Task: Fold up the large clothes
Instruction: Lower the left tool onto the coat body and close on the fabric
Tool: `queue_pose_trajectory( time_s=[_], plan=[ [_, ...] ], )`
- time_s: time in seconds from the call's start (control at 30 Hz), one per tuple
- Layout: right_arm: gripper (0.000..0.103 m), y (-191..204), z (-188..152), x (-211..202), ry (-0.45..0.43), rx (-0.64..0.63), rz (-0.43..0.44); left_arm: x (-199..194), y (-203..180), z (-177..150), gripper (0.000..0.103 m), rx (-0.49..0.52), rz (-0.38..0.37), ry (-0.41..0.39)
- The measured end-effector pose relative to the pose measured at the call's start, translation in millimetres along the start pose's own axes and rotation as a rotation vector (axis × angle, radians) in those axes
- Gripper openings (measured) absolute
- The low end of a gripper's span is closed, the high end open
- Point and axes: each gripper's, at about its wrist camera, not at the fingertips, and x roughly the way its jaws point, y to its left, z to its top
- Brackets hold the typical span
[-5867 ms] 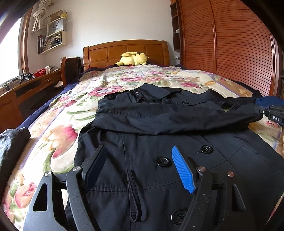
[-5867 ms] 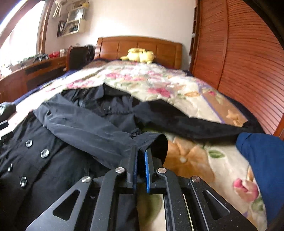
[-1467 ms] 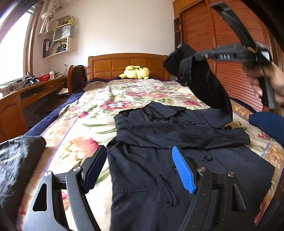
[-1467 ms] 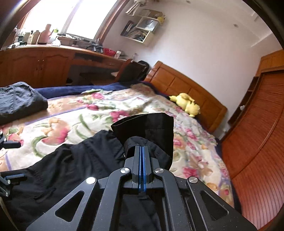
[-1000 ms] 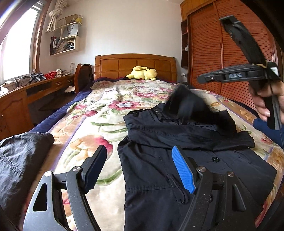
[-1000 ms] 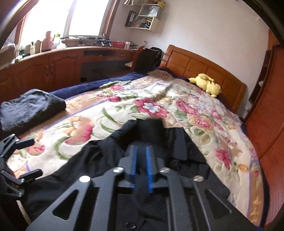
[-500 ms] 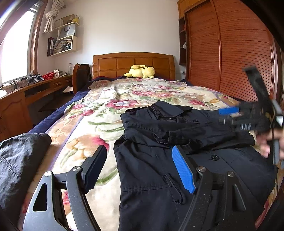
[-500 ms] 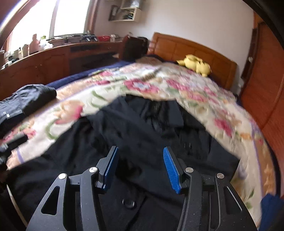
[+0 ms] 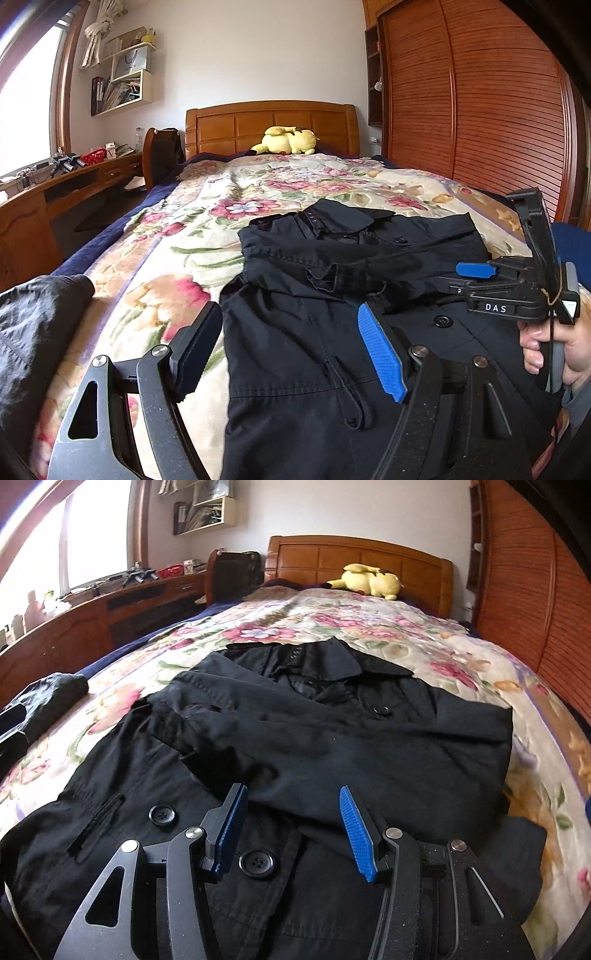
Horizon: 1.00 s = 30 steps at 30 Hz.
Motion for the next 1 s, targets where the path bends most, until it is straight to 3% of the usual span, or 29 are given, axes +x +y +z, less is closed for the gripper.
queue_pose_trajectory(
  time_s=[0.33, 0.5, 0.67, 0.83, 1.0],
  plan=[
    [0.054, -14.9, -12.6, -11.9, -0.028, -0.005, 0.011, 26.9, -21.3, 3.2, 0.077, 0.040, 0.014, 0.052],
    [0.070, -33.4, -15.9, -18.4, -0.037, 0.044, 0.028, 47.8, -28.2, 15.7, 0.077, 0.033, 0.014, 0.084],
    [0.071, -43.1, -20.7, -22.9, -0.033, 0.057, 0.037, 81.1, -39.8, 34.3, 0.074, 0.063, 0.038, 0.151],
    [0.071, -49.4, -21.3, -29.1, -0.044, 0.053, 0.028, 105.1, -45.3, 52.4, 0.067, 0.039, 0.032, 0.196],
    [0.071, -60.8, -24.3, -34.0, -0.056, 0.077, 0.007, 125.6, -50.7, 61.6, 0.067, 0.028, 0.039, 0.231]
  ],
)
